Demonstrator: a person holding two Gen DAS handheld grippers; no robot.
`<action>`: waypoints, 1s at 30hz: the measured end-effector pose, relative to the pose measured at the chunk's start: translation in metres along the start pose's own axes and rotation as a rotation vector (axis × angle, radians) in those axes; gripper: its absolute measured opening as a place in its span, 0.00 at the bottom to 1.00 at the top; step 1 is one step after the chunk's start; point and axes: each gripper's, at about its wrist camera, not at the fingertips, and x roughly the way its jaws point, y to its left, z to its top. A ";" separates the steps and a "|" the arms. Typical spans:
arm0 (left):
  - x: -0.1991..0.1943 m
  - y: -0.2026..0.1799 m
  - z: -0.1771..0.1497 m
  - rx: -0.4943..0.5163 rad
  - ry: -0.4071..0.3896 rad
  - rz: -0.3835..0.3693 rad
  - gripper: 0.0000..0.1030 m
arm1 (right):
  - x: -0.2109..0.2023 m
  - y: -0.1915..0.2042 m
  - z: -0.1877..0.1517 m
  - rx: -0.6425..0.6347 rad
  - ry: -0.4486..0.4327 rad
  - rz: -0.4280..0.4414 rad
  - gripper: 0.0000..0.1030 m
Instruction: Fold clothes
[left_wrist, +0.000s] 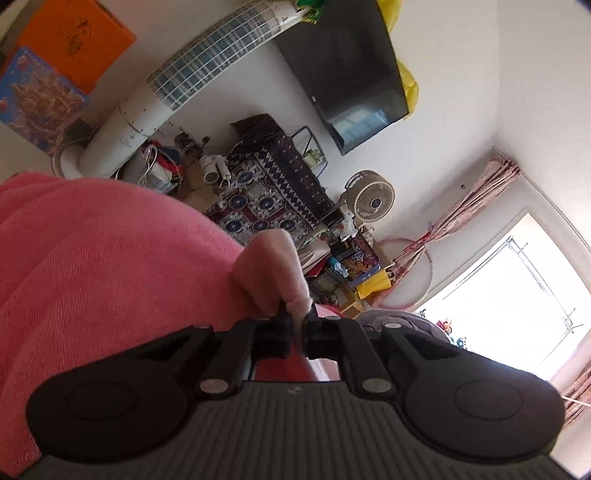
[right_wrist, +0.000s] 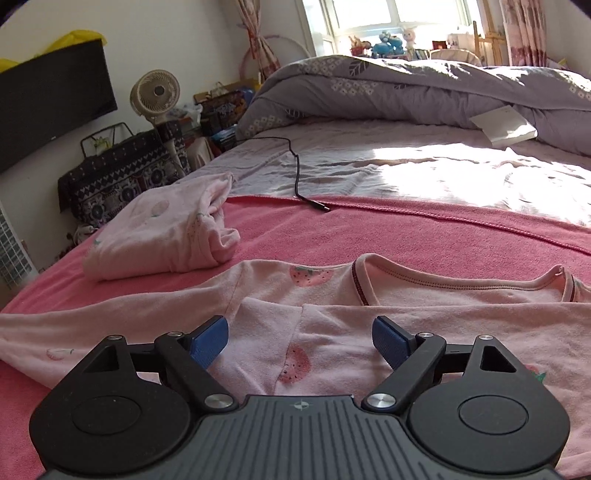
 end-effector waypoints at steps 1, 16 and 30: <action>0.004 -0.001 0.000 0.005 0.004 0.021 0.08 | -0.001 0.002 -0.001 -0.038 -0.002 -0.026 0.83; 0.038 -0.023 0.000 0.113 0.020 0.141 0.07 | 0.012 0.004 -0.010 -0.100 0.045 -0.076 0.94; 0.038 -0.021 0.001 0.102 0.021 0.073 0.08 | -0.001 -0.009 -0.016 -0.033 0.037 -0.081 0.99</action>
